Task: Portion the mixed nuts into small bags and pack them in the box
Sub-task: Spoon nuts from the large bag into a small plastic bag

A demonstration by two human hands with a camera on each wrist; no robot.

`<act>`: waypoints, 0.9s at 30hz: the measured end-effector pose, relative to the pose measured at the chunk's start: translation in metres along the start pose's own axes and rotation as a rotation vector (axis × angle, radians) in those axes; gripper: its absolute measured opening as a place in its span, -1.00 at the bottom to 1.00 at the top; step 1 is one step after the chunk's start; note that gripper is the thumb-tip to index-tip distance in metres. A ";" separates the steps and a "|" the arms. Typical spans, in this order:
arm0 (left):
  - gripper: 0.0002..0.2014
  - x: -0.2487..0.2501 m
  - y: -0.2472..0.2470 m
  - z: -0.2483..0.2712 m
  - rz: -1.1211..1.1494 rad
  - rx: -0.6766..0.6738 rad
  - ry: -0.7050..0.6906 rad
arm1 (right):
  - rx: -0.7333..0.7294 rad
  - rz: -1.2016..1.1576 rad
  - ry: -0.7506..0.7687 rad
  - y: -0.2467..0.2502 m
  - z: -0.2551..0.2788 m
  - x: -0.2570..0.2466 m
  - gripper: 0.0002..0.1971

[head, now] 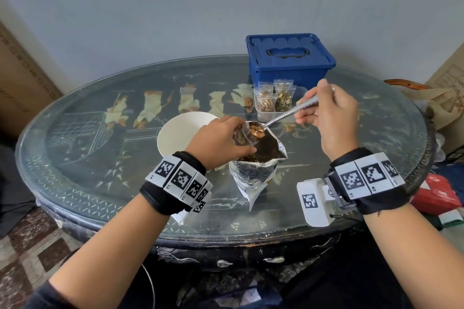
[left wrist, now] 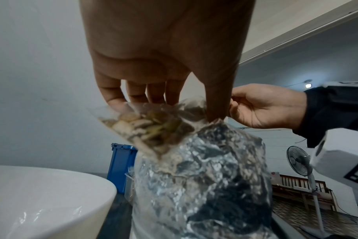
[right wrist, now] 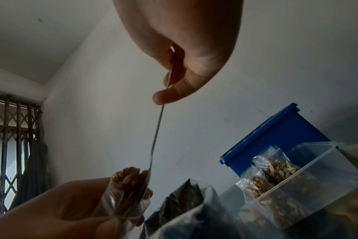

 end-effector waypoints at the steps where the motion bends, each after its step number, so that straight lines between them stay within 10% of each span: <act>1: -0.43 0.000 -0.001 0.000 -0.002 0.004 -0.004 | -0.018 0.004 0.006 -0.001 -0.001 -0.001 -0.65; 16: -0.46 -0.004 -0.006 0.003 0.126 0.106 -0.029 | -0.275 0.107 0.090 -0.023 0.009 -0.017 -0.72; 27: -0.52 -0.008 -0.003 0.014 0.267 0.253 -0.040 | -0.206 0.149 0.363 -0.015 0.016 -0.044 -0.76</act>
Point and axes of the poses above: each hand's wrist, its own z-axis away from the middle knuckle, its own y-axis out of the back of the hand, x = y × z, the point moved 5 cm from there along -z, towards the middle knuckle, and after that the axes turned 8 degrees about z, right-handed, at the moved point
